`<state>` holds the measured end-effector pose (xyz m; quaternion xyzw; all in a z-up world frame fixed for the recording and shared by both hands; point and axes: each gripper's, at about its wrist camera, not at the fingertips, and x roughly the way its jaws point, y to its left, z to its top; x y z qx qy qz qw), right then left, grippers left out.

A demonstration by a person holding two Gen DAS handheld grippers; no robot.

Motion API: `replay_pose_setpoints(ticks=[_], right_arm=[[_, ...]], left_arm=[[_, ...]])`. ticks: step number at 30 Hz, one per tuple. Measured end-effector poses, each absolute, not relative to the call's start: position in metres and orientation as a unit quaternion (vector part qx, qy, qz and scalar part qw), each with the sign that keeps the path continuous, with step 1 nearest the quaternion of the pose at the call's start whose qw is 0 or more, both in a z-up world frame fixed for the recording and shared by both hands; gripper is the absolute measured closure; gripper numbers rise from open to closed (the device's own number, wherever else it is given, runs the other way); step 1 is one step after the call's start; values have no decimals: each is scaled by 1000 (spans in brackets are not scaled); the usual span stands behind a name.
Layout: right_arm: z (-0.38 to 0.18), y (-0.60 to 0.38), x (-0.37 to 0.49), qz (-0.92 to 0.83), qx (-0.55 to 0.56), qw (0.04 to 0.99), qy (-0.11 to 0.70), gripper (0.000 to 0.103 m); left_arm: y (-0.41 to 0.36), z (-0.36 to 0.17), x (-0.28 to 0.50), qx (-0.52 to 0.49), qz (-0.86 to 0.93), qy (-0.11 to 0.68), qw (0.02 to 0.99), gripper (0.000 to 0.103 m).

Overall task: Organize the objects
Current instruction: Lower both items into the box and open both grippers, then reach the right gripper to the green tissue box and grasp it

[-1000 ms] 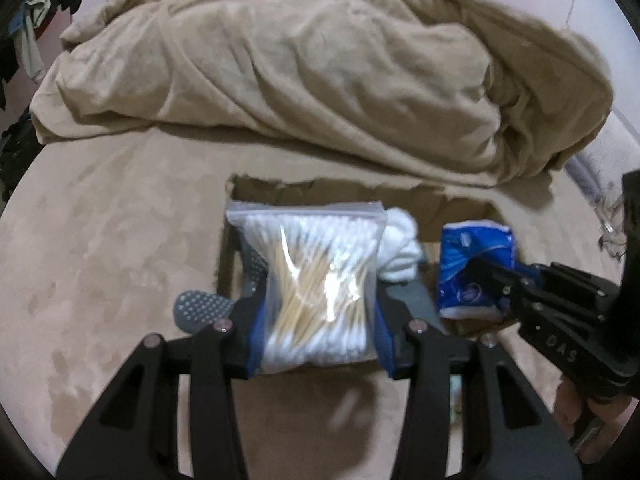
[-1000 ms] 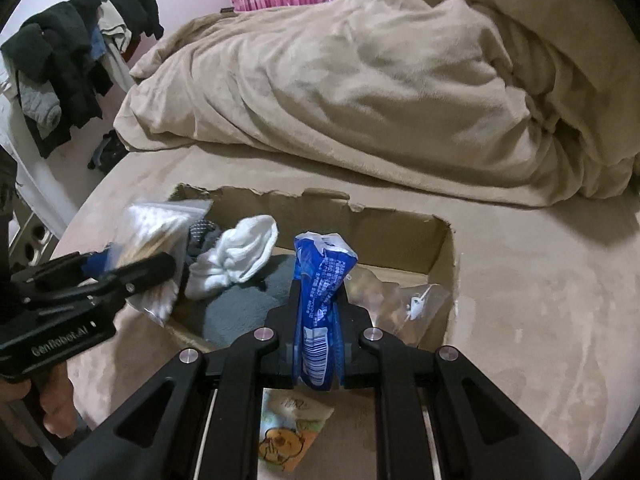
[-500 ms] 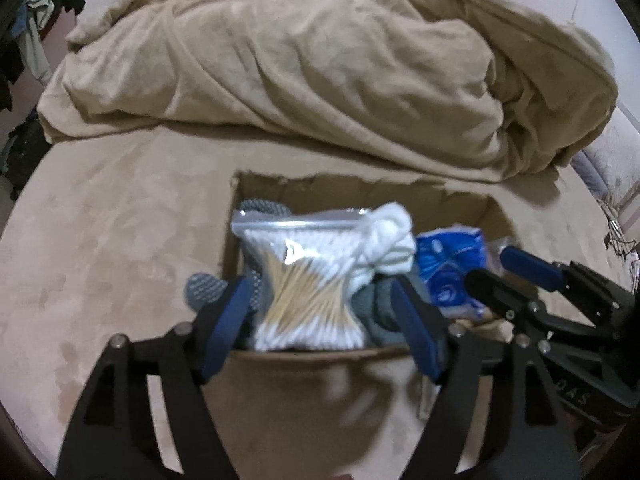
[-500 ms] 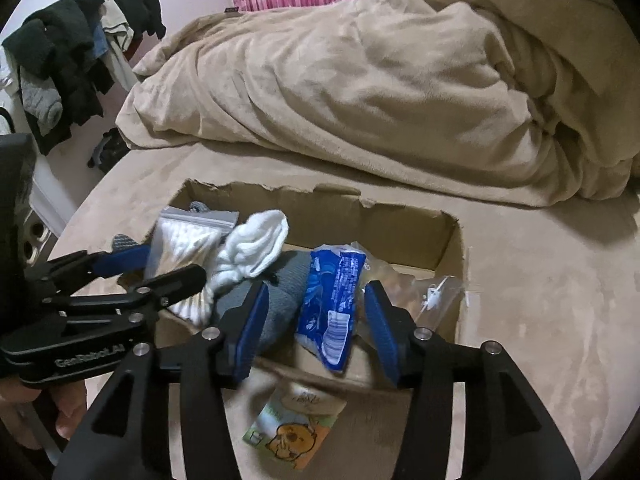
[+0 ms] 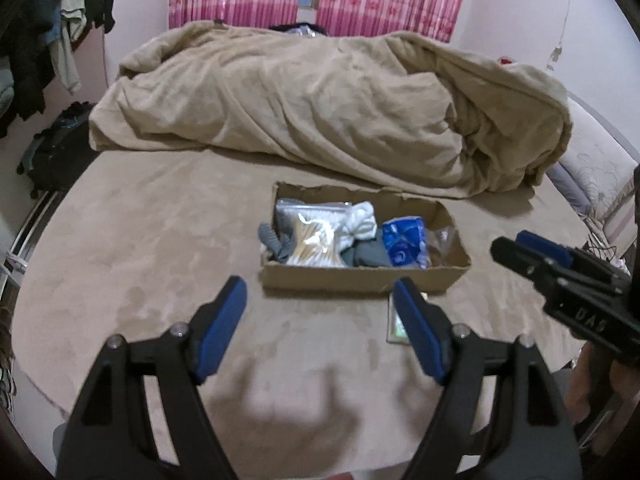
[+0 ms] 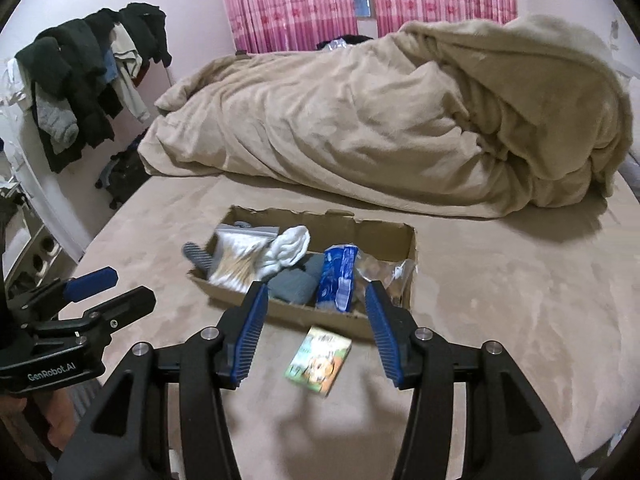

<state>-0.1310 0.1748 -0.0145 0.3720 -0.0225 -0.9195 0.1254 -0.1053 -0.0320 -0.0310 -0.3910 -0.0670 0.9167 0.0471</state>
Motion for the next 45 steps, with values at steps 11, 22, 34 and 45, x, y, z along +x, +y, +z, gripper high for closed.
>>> replay_pose_setpoints(ticks=[11,22,34,45], right_arm=[[16,180,-64,-925,361,123,-14,43],[-14,184,-28,-912,396,106,-27,34],[-71,171,-47,-895,431,117,-14,34],[-108,170,-103,-891,439,112,-22,33]], left_arm=[[-37,-6,-40,-369,926,-57,55,26],[-32,-35,-16,-393,916,-52,68,24],[-36,-80,-28,-424,903,-51,43,24],[-36,-121,-73,-441,896,-41,36,24]])
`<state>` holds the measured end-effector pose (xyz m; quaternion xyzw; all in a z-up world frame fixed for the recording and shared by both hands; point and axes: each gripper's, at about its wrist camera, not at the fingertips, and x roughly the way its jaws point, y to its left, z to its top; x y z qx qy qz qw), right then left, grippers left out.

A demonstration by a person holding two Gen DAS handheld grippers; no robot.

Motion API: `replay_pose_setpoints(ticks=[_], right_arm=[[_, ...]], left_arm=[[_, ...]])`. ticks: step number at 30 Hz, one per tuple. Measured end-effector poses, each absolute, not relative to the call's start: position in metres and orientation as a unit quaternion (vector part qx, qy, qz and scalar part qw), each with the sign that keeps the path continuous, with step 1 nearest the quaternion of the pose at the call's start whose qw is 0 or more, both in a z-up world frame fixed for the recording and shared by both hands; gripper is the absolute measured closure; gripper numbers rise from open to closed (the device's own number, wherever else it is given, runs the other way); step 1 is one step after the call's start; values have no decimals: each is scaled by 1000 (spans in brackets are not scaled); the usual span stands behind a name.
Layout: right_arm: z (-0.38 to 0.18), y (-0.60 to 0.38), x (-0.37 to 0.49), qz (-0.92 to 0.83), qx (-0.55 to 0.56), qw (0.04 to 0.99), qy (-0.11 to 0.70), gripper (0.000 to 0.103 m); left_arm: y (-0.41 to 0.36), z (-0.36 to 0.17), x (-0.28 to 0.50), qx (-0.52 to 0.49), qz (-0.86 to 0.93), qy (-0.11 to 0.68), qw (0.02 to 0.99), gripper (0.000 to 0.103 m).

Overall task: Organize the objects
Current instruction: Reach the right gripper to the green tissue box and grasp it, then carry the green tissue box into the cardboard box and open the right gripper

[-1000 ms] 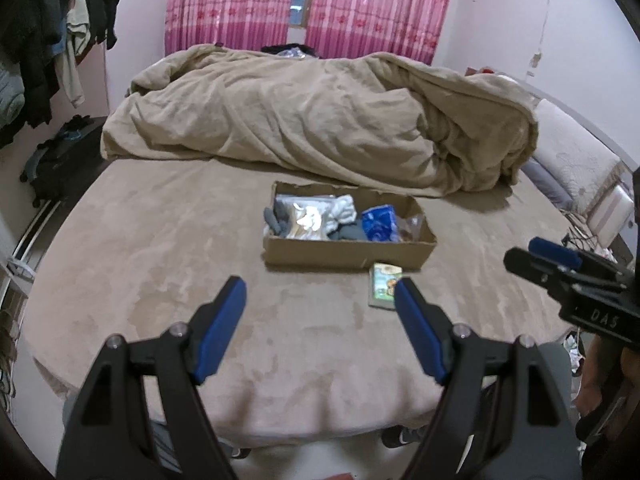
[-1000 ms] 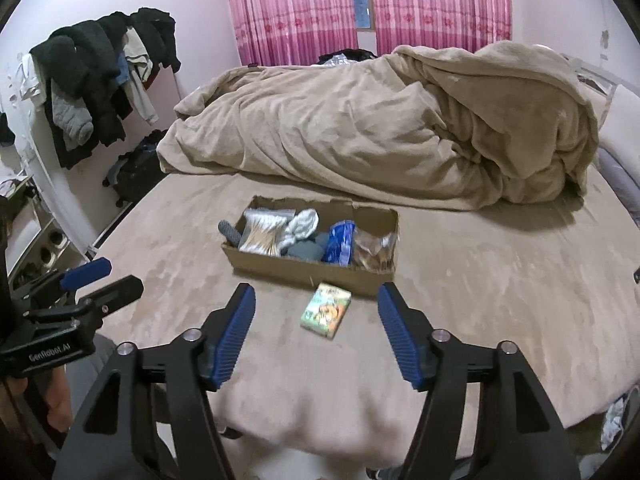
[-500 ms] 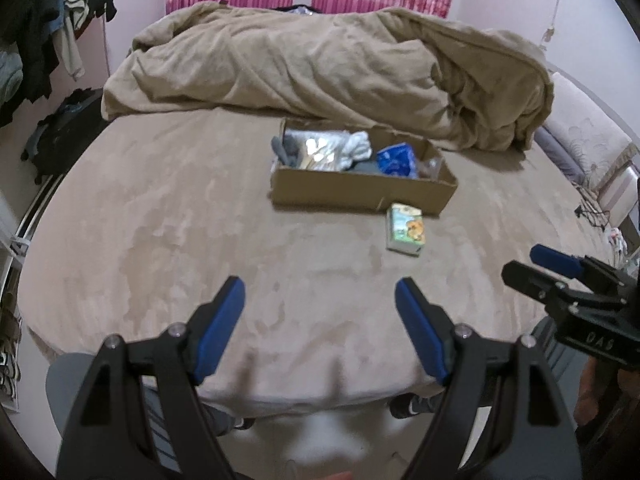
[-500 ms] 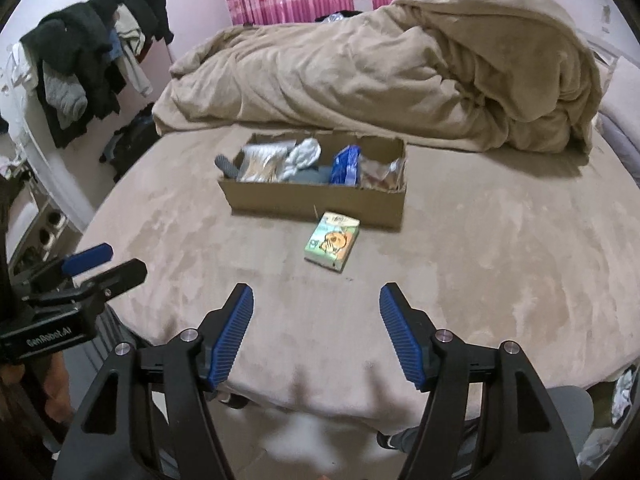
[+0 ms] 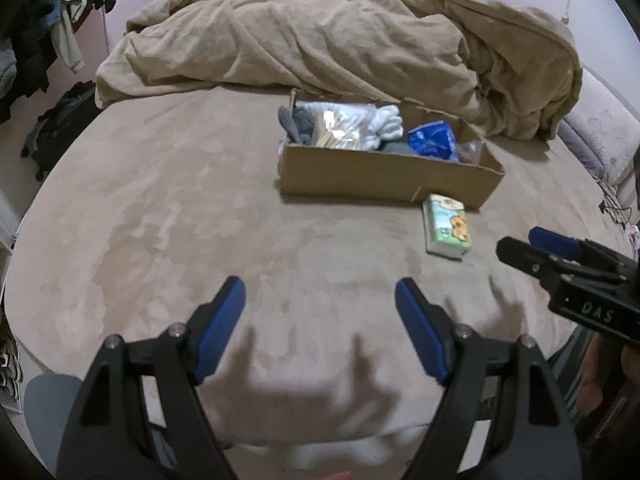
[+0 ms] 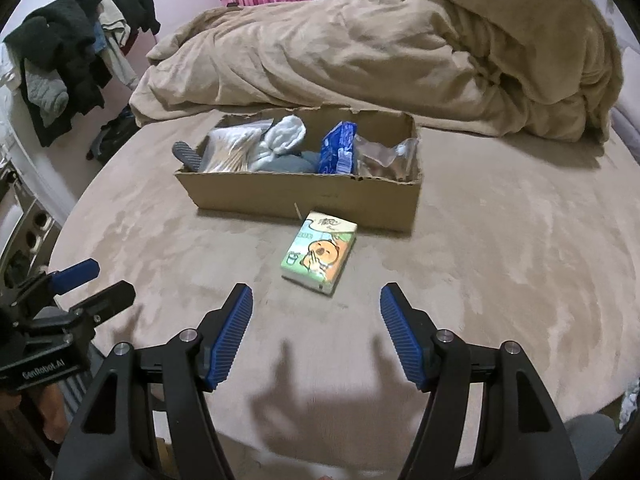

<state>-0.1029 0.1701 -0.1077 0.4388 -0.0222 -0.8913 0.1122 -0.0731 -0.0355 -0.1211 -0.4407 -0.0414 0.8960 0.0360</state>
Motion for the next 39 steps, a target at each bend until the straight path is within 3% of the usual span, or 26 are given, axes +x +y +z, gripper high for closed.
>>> replay_pose_setpoints(ticks=[17,20,39], right_arm=[[-166,149,-169,-869,483,106,-17,33],[-167,149,-169,-868,483,110,-16,42],[-81,179,-112,-892,435,118,-14,62]], left_arm=[[-43,-164,-110,-473,880,-39,22,24],[-43,-164,-111,-475,879,-40,21,24],[-37,-89,-90,-446,891,-70,44,24]])
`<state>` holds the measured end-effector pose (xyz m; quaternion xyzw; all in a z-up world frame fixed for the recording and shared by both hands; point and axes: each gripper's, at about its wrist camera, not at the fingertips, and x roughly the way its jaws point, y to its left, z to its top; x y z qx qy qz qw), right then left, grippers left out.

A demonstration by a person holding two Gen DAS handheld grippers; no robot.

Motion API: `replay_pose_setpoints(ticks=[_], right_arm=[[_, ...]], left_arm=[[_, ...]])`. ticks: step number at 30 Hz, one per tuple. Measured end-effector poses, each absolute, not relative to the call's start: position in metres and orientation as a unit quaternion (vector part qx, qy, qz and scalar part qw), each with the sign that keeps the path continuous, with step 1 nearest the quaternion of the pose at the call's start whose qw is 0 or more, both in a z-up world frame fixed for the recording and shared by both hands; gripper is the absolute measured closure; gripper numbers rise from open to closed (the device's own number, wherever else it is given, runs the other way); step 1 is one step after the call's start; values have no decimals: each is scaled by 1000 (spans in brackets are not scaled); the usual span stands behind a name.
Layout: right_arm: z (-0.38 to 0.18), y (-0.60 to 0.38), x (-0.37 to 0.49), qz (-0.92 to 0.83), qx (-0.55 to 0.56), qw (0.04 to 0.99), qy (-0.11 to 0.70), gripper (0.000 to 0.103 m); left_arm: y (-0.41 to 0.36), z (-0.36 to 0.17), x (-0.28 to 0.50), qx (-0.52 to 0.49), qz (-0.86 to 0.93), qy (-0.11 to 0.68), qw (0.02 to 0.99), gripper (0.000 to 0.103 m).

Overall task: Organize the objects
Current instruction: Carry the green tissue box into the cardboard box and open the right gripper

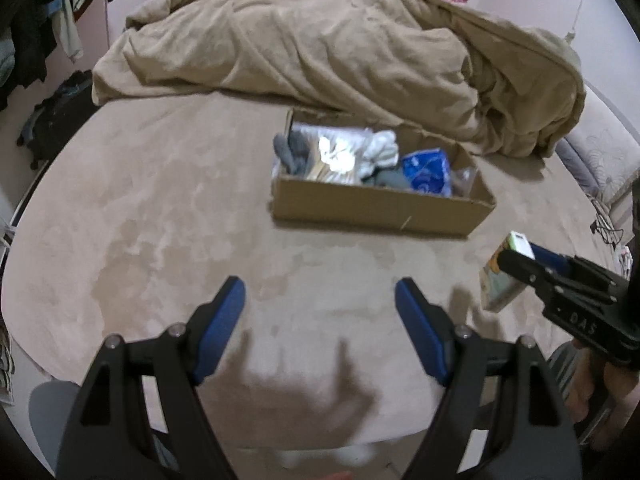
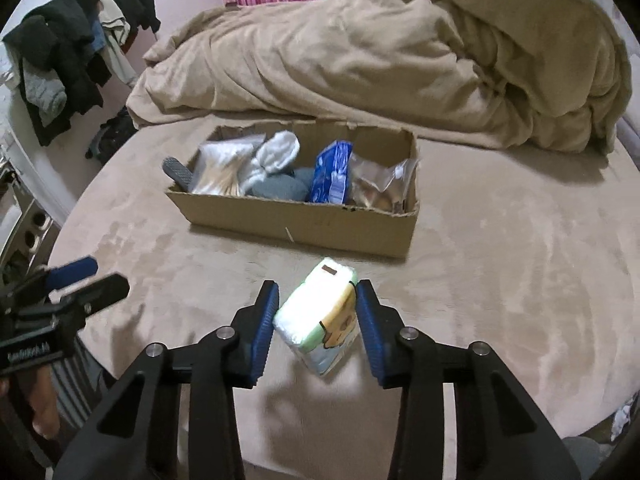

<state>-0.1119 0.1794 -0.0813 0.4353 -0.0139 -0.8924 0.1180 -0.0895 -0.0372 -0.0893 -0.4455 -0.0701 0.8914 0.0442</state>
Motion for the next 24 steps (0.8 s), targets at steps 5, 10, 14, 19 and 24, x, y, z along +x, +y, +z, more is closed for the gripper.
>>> replay_pose_setpoints(ticks=[5,10,14,19,24], right_arm=[[-56,183,-108,-902,414,121,-7,62],[-17,191,-111,-917,381,119,-3,62],[8,196,-116,-928,354,119,-2,62],[17,198,-141,-932,341,119,11,62],[-3,202,-175,-925,361,115,11,62]], left_arm=[[-36,-69,-89,-430,899,-71,52,24],[-36,-43,-93,-412,906,-73,60,24],[-36,-21,-104,-390,916,-61,63,24],[-39,-5,-124,-375,923,-54,66,24],[-37,-5,-146,-371,925,-50,63,24]])
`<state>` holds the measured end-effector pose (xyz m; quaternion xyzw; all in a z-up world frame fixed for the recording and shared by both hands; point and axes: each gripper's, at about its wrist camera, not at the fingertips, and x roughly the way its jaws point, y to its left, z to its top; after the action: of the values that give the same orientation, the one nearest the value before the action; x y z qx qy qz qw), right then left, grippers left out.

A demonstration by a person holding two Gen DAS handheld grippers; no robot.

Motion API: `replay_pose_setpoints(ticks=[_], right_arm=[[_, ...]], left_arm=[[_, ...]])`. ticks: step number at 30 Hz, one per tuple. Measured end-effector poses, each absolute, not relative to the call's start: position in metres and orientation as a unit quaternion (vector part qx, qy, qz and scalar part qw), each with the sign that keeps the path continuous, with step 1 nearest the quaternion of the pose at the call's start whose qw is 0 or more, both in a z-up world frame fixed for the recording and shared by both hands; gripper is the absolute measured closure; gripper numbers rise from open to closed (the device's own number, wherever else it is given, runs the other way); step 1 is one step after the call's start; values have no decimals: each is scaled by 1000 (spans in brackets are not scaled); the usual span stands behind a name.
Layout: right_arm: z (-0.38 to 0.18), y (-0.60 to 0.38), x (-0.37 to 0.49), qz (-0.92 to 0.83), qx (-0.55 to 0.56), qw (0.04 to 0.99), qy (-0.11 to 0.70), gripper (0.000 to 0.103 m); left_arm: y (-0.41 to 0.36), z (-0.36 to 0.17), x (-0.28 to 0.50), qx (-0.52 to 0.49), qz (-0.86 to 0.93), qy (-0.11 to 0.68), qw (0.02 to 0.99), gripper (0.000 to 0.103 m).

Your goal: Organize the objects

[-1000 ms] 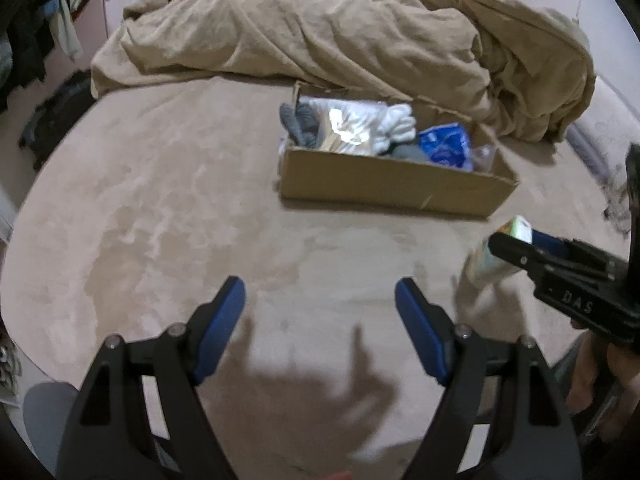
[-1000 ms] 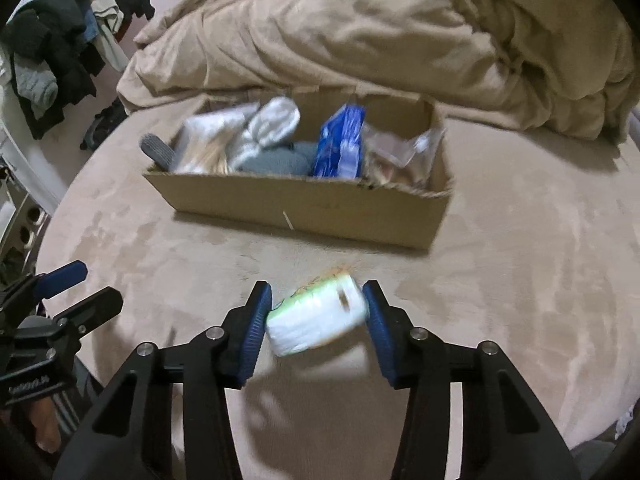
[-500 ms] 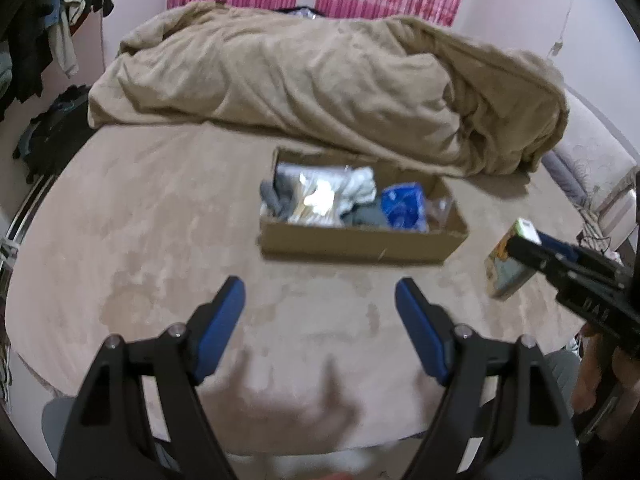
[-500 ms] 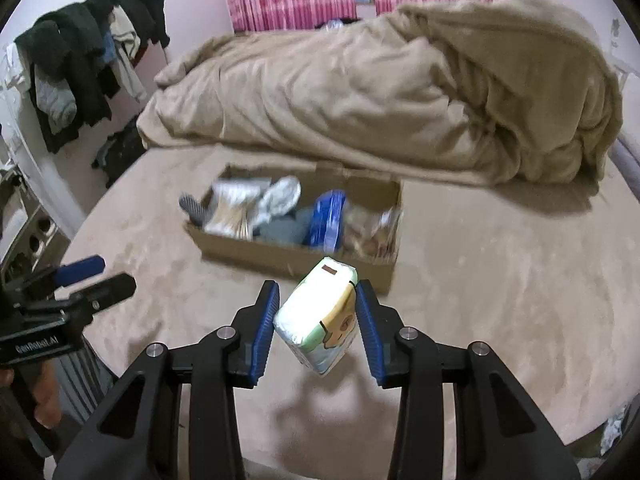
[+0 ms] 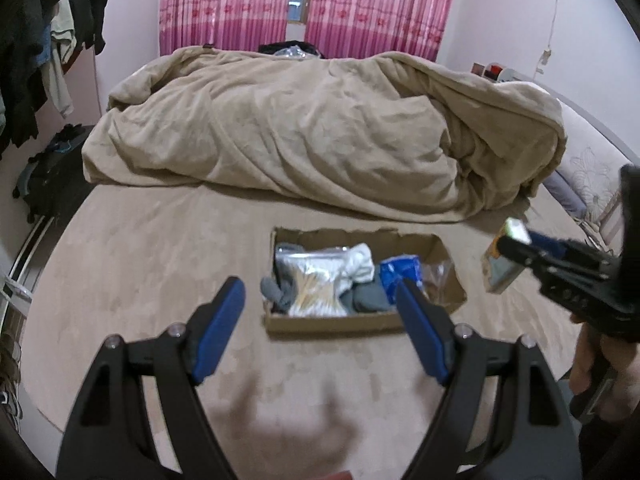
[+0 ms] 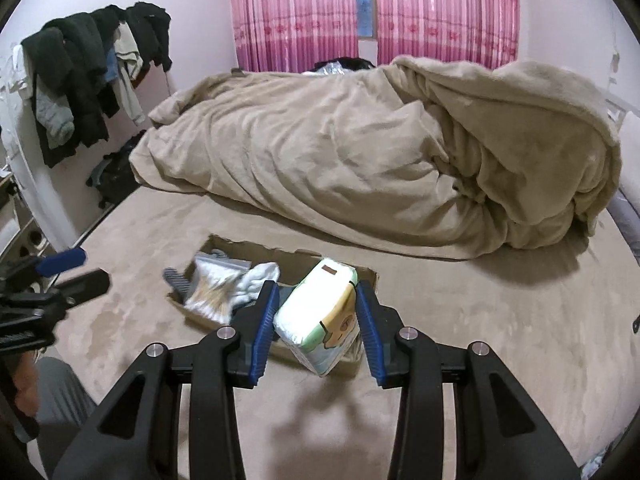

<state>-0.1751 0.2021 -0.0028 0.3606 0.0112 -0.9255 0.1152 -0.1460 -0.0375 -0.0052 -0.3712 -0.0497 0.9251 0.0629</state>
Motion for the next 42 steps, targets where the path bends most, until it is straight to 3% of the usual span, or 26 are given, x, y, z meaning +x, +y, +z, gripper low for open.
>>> replay_pose_setpoints(ticks=[9,17,19,20,21,23,42], right_arm=[[-64,207,-216,-907,412,89,2,62],[-87,183,-238,-898,425,114,20,62],[-93,177,-240,-893,433,120,25,61],[-94,175,-239,-893,433,123,23,54],[-93,173,-237,-893,431,125,22,41],[-90,171,-233,-896,425,125,22,29],[-20,181,-127,-911,393,121,8,27]], left_arm=[[-32,-47,-180,-405,911,-51,58,24],[-36,-62,-187,-415,906,-62,57,24],[-38,-63,-185,-416,905,-63,55,24],[-39,-63,-184,-417,905,-63,53,24],[-40,-64,-183,-419,904,-63,53,24],[-42,-65,-180,-421,904,-63,51,24],[-40,-24,-89,-405,910,-70,54,24]])
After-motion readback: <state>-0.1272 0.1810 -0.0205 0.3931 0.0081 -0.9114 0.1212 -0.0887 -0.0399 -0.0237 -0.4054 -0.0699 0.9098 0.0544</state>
